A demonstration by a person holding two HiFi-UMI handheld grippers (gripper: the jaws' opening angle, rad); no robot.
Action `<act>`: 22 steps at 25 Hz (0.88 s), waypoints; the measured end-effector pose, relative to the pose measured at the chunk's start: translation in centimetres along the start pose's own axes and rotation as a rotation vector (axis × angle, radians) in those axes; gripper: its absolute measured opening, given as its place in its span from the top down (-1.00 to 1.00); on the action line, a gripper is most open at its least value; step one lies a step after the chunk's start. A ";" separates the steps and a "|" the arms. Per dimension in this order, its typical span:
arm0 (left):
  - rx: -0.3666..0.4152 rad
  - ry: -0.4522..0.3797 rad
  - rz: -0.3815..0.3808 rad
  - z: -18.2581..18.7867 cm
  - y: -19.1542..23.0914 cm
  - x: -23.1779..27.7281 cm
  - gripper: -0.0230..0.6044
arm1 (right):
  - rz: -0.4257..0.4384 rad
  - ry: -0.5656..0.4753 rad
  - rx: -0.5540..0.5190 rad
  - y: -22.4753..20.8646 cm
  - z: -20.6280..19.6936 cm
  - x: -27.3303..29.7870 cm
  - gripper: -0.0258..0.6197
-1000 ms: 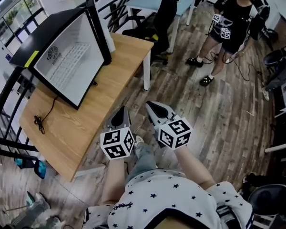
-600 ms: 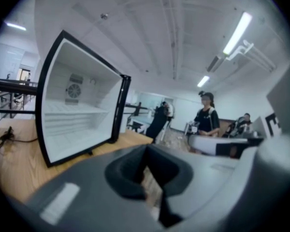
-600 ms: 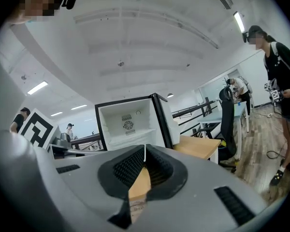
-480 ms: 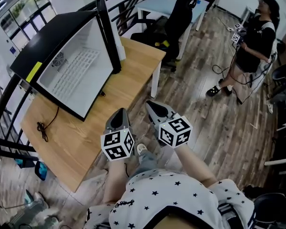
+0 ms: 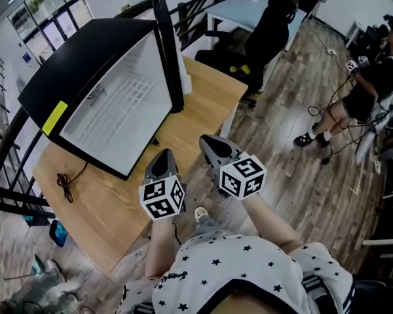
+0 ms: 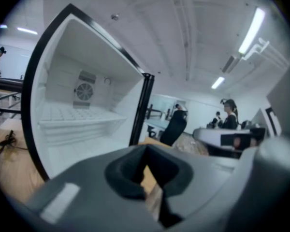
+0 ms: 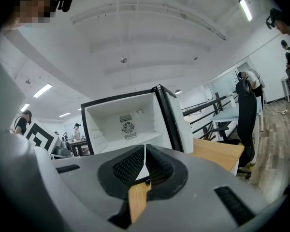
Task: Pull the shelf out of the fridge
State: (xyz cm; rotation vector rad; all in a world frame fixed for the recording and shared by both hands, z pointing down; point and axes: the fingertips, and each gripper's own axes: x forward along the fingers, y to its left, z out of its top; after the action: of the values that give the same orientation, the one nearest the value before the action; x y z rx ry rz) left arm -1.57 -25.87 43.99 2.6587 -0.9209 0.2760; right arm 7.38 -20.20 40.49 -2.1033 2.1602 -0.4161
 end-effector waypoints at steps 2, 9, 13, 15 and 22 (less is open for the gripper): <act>-0.013 -0.005 0.024 0.2 0.9 0.9 0.90 | 0.030 0.012 0.004 -0.2 0.0 1.4 0.85; -0.021 -0.005 0.086 0.7 3.5 3.7 0.90 | 0.114 0.030 0.018 -0.8 0.5 6.2 0.85; -0.029 -0.010 0.115 0.8 4.7 4.3 0.90 | 0.167 0.036 0.029 -0.3 0.4 8.4 0.85; -0.032 -0.015 0.135 1.0 5.1 4.4 0.90 | 0.192 0.036 0.060 -0.3 0.3 9.2 0.85; -0.064 -0.049 0.237 2.0 6.6 3.5 0.90 | 0.309 0.071 0.254 0.1 -0.8 12.3 0.85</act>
State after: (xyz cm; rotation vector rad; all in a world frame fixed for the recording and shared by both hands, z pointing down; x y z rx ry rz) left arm -2.82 -33.51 44.62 2.5090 -1.2409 0.2308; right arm 6.58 -32.26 42.68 -1.6156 2.2784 -0.6977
